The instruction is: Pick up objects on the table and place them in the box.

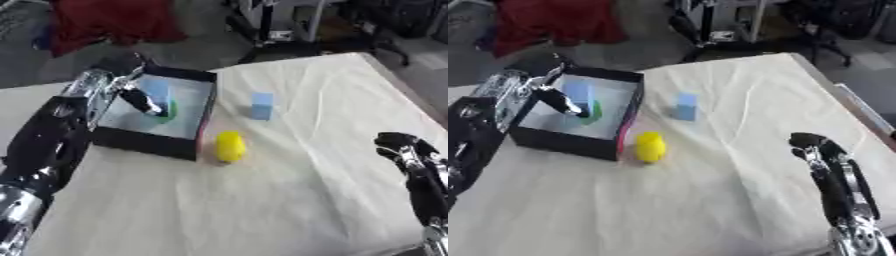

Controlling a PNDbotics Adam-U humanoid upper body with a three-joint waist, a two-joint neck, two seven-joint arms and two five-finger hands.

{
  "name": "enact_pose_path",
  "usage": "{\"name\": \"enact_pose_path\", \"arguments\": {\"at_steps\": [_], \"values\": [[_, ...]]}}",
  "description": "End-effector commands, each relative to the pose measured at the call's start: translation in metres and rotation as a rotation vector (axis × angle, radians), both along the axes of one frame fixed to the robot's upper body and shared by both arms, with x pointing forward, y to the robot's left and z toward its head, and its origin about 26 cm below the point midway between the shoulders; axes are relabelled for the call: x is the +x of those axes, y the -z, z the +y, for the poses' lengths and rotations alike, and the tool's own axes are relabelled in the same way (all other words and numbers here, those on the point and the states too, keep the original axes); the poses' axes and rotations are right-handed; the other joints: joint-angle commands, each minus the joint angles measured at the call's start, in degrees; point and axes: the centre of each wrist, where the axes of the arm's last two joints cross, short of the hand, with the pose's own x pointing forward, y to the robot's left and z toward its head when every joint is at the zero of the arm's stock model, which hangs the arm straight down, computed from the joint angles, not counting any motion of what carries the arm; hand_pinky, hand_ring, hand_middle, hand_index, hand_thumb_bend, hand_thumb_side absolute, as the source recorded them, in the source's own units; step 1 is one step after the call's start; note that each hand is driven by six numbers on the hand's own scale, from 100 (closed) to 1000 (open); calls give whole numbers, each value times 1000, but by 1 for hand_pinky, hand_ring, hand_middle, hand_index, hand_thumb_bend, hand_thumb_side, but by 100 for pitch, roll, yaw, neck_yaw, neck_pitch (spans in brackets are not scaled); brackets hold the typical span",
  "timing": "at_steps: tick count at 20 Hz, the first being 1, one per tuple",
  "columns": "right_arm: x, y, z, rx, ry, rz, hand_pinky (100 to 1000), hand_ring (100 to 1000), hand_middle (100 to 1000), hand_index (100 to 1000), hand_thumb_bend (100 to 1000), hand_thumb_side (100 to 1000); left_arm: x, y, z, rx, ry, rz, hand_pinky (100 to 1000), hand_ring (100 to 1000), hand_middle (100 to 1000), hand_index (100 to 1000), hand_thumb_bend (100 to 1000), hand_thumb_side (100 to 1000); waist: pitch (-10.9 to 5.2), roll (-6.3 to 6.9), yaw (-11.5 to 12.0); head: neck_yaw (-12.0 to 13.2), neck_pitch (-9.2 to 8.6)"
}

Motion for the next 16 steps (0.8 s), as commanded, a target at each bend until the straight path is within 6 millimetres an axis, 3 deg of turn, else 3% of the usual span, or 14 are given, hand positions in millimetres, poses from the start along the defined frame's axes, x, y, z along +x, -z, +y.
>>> {"name": "enact_pose_path", "arguments": {"at_steps": [1, 5, 10, 14, 16], "values": [[2, -6, -1, 0, -6, -19, 826, 791, 710, 699, 100, 665, 4, -18, 4, -14, -6, -78, 769, 743, 782, 909, 1000, 680, -133, -43, -6, 0, -10], [2, -6, -2, -1, 0, -20, 826, 791, 710, 699, 100, 665, 2, -38, 13, -61, 6, -146, 770, 742, 784, 910, 1000, 682, -136, -39, 30, -26, -10], [2, -6, -4, -5, 13, -22, 826, 791, 710, 699, 100, 665, -10, -94, 40, -158, 37, -262, 772, 745, 782, 904, 1000, 675, -144, -30, 135, -120, -10], [3, -8, -7, -14, 25, -31, 826, 791, 710, 699, 100, 661, -46, -143, 67, -295, 89, -393, 747, 696, 733, 877, 978, 651, -129, -21, 248, -161, -10], [4, -12, -10, -26, 29, -45, 826, 792, 710, 700, 100, 654, -72, -155, 78, -403, 121, -452, 737, 676, 714, 868, 967, 648, -111, -19, 296, -169, -10]]}}
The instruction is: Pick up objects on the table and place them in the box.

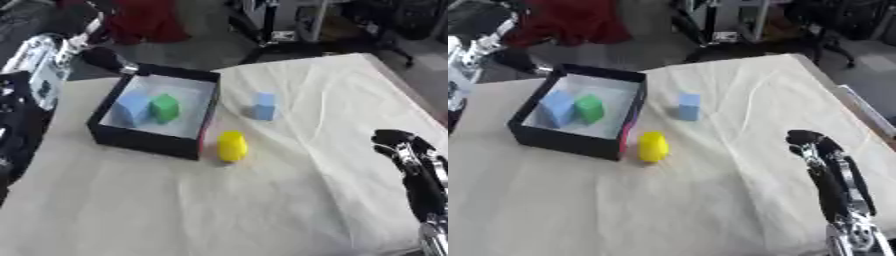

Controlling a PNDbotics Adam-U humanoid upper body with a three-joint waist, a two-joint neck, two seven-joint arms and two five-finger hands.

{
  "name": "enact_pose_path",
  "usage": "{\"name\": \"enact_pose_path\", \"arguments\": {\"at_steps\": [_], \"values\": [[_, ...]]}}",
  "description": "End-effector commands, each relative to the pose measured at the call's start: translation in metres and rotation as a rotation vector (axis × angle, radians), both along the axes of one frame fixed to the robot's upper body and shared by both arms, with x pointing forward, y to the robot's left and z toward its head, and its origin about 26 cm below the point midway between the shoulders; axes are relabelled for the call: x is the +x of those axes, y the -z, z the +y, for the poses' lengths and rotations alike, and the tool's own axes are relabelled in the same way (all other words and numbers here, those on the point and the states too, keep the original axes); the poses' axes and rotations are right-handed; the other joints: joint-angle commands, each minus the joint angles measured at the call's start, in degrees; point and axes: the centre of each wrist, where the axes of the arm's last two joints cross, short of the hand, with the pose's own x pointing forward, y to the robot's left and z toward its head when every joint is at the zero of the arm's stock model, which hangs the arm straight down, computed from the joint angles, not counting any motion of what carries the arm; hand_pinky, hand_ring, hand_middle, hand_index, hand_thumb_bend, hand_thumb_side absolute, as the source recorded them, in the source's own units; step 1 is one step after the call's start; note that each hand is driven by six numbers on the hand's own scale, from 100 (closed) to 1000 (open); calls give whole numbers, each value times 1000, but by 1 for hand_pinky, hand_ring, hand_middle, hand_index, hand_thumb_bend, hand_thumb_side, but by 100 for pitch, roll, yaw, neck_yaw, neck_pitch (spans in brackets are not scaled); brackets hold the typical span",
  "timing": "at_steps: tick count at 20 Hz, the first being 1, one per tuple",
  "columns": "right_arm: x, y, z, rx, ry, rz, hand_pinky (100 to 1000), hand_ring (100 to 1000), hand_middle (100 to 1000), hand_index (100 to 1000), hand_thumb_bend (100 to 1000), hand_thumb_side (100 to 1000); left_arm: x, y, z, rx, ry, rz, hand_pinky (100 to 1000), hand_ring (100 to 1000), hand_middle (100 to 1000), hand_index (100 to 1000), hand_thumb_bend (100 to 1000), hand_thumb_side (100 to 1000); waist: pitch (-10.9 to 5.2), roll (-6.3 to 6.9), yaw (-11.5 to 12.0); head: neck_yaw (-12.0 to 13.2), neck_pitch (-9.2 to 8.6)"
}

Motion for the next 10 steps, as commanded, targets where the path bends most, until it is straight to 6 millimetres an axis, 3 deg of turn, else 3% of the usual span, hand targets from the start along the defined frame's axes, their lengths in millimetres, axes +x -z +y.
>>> {"name": "enact_pose_path", "arguments": {"at_steps": [1, 2, 3, 5, 10], "values": [[4, -13, -8, -37, 9, -45, 826, 792, 710, 700, 100, 648, -41, -45, 17, -143, 61, -148, 731, 667, 707, 866, 962, 647, -102, -18, 36, -24, -10], [6, -18, -9, -49, 7, -59, 826, 792, 709, 701, 100, 697, -55, -41, 21, -219, 76, -163, 727, 660, 703, 864, 960, 647, -89, -17, 64, -26, -10], [8, -22, -11, -58, 4, -71, 826, 792, 710, 701, 100, 638, -69, -38, 22, -291, 98, -179, 722, 652, 692, 859, 953, 646, -78, -16, 79, -28, -10], [13, -33, -14, -84, -10, -101, 826, 792, 710, 702, 100, 623, -95, -20, 26, -456, 120, -194, 711, 633, 674, 851, 938, 638, -51, -18, 124, -51, -10], [32, -66, -25, -235, -88, -160, 825, 794, 712, 710, 100, 562, -139, 47, 23, -749, 87, -112, 692, 616, 657, 850, 924, 640, -16, -29, 284, -106, -10]]}}
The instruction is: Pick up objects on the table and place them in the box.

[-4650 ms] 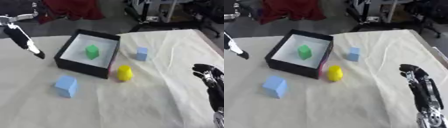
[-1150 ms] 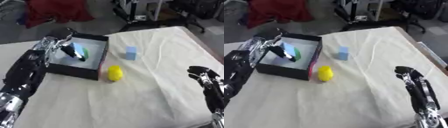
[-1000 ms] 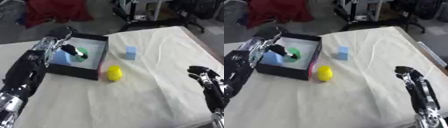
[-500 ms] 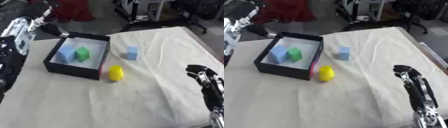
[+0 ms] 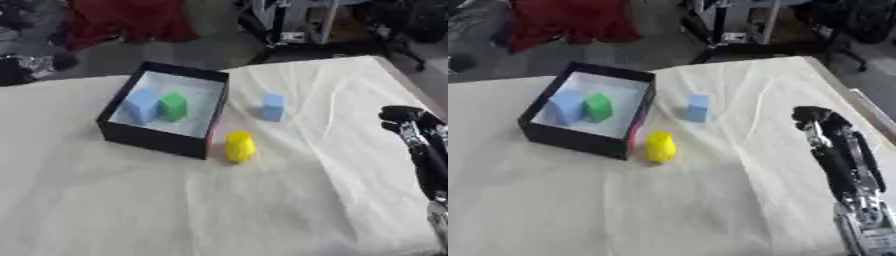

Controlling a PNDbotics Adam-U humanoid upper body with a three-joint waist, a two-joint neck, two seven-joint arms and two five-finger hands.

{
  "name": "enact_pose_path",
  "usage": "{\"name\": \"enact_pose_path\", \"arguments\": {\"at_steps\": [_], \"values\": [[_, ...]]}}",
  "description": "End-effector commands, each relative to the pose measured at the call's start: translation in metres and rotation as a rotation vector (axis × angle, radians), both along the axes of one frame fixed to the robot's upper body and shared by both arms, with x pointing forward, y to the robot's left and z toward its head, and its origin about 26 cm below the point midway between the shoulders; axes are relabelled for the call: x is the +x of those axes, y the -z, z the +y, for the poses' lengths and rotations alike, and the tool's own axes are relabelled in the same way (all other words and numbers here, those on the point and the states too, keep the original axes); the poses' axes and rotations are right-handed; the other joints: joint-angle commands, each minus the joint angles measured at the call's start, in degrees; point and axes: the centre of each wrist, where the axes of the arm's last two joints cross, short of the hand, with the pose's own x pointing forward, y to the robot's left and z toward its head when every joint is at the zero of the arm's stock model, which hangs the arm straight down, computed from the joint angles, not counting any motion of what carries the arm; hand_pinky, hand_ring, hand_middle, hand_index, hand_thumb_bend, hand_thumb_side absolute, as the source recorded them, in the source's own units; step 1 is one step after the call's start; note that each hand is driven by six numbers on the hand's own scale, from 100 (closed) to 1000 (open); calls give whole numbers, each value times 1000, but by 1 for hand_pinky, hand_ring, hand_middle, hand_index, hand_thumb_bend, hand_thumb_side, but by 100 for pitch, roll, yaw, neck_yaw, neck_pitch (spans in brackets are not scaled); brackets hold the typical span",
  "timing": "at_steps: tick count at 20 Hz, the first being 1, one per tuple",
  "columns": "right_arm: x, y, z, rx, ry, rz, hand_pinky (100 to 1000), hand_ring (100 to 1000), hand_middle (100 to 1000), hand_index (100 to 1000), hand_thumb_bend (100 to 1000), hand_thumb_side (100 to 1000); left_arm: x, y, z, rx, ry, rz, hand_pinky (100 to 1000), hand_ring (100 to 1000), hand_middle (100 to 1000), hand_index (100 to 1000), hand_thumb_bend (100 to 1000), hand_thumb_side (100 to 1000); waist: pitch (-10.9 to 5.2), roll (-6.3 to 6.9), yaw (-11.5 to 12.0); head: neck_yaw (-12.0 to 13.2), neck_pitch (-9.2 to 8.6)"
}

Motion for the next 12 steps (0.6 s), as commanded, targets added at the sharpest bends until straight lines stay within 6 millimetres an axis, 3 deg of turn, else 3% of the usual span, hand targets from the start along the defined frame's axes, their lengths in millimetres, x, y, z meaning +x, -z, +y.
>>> {"name": "enact_pose_path", "arguments": {"at_steps": [1, 6, 12], "values": [[10, -27, -10, -131, -54, -47, 825, 794, 712, 711, 100, 558, -18, 9, -6, -144, -1, -27, 690, 615, 656, 850, 924, 640, -18, -36, 43, -34, -10], [41, -54, -9, -328, -178, -45, 825, 799, 720, 743, 100, 501, -31, 61, -16, -312, -27, 82, 678, 603, 644, 848, 905, 648, -23, -87, 218, -32, -10], [78, -58, 5, -483, -319, 14, 824, 805, 727, 782, 100, 529, -34, 92, -29, -432, -38, 134, 673, 597, 636, 844, 891, 653, -18, -108, 369, 58, -10]]}}
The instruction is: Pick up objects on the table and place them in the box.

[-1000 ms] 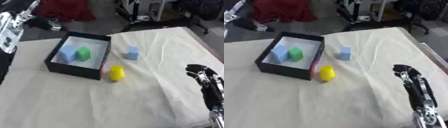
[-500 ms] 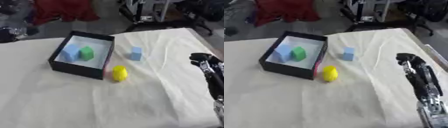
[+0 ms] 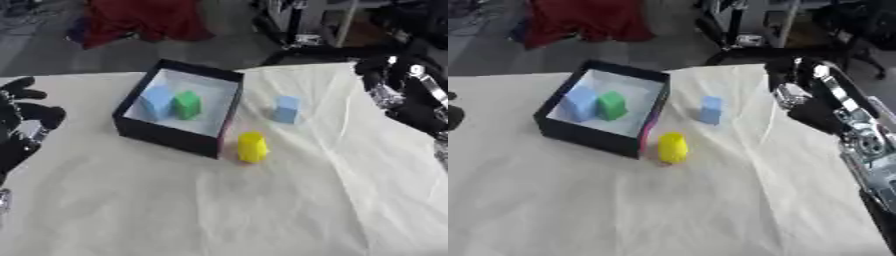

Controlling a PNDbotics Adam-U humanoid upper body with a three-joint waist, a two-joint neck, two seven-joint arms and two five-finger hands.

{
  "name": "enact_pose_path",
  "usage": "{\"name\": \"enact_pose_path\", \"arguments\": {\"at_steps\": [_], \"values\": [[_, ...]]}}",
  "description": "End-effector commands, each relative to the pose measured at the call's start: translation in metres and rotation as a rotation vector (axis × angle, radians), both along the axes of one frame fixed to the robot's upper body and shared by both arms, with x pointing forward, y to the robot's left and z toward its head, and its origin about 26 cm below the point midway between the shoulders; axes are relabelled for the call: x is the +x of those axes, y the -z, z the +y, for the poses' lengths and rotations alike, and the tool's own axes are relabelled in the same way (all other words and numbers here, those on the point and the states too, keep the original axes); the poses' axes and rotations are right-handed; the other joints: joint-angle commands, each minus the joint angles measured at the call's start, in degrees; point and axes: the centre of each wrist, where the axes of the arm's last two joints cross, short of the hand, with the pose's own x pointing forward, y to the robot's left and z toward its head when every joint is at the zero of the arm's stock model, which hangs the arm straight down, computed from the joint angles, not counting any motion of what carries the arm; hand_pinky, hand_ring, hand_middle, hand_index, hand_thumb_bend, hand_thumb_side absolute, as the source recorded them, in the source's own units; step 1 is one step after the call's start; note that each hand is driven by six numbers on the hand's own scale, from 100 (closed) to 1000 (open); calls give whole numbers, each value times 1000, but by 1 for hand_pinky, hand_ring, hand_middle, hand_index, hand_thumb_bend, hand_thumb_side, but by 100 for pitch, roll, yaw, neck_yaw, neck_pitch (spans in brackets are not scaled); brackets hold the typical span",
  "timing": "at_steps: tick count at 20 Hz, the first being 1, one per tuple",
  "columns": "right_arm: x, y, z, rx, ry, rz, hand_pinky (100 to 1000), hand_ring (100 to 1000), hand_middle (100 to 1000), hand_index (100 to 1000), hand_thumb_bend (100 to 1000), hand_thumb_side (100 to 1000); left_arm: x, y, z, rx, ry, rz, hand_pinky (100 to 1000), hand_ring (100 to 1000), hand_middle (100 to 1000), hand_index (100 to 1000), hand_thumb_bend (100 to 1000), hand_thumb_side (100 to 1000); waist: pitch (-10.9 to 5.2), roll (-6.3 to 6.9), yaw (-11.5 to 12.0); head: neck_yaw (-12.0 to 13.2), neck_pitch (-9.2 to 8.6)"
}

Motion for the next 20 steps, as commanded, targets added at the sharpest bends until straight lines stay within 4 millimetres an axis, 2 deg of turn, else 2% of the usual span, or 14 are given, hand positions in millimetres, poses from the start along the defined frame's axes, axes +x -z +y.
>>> {"name": "enact_pose_path", "arguments": {"at_steps": [1, 5, 11, 16, 20], "values": [[17, 1, -1, -107, -35, 48, 825, 806, 727, 785, 100, 537, 0, 4, -3, -39, -4, -6, 673, 597, 636, 843, 890, 653, -16, -68, 34, 51, -10], [41, 19, 11, -181, -66, 125, 826, 812, 736, 808, 100, 595, 1, 10, -8, -63, -2, 3, 672, 596, 635, 842, 886, 654, -2, -33, 97, 74, -10], [67, 44, 25, -233, -53, 180, 828, 818, 746, 831, 100, 705, 1, 11, -11, -73, -1, 4, 673, 597, 634, 841, 880, 662, 8, 24, 148, -9, -10], [77, 60, 33, -277, -23, 192, 827, 819, 747, 848, 100, 752, 1, 11, -13, -80, 7, 9, 673, 597, 633, 840, 880, 660, 7, 48, 171, -67, -10], [80, 68, 38, -316, -21, 181, 827, 820, 748, 858, 100, 736, 1, 12, -13, -79, 7, 10, 674, 596, 631, 840, 881, 660, 6, 51, 181, -92, -10]]}}
